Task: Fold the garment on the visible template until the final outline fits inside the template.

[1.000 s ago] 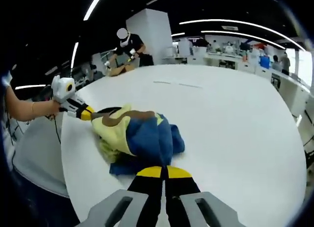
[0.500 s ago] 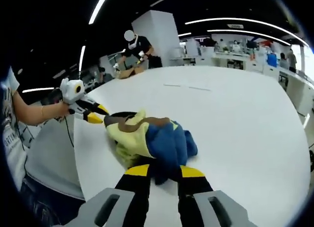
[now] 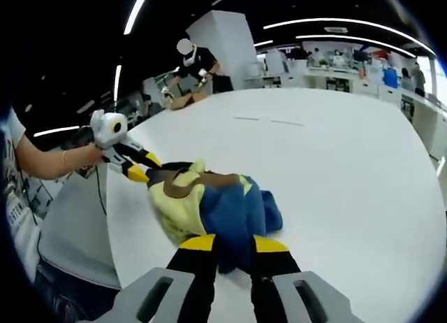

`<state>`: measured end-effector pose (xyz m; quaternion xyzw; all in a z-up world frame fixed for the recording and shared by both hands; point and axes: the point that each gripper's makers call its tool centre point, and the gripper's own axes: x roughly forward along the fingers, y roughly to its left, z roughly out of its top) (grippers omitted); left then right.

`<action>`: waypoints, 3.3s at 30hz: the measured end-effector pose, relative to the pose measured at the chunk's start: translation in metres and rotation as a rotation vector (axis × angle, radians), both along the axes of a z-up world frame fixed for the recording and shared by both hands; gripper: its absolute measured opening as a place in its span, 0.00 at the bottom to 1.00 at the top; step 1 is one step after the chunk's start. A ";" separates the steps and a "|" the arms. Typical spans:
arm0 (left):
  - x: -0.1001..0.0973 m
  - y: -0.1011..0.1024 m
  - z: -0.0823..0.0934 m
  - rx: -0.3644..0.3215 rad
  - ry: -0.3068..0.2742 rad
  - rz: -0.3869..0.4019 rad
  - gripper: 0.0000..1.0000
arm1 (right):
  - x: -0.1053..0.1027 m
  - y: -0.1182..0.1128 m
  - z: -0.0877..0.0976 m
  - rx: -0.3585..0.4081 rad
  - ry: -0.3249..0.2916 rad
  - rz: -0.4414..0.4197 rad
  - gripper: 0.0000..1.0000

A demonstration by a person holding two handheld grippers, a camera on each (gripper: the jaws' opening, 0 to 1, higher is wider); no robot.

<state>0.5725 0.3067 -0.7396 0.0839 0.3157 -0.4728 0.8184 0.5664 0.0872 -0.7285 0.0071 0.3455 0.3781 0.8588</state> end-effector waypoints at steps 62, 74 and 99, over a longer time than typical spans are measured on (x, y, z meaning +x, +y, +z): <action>0.063 0.015 0.122 -0.202 -0.298 0.292 0.00 | 0.062 -0.014 0.091 -0.115 -0.340 -0.079 0.00; 0.124 0.016 0.140 -0.207 -0.397 0.407 0.00 | 0.132 -0.015 0.095 -0.168 -0.419 -0.249 0.00; 0.238 0.027 0.051 0.053 -0.397 0.534 0.00 | 0.240 -0.022 0.015 -0.220 -0.281 -0.451 0.00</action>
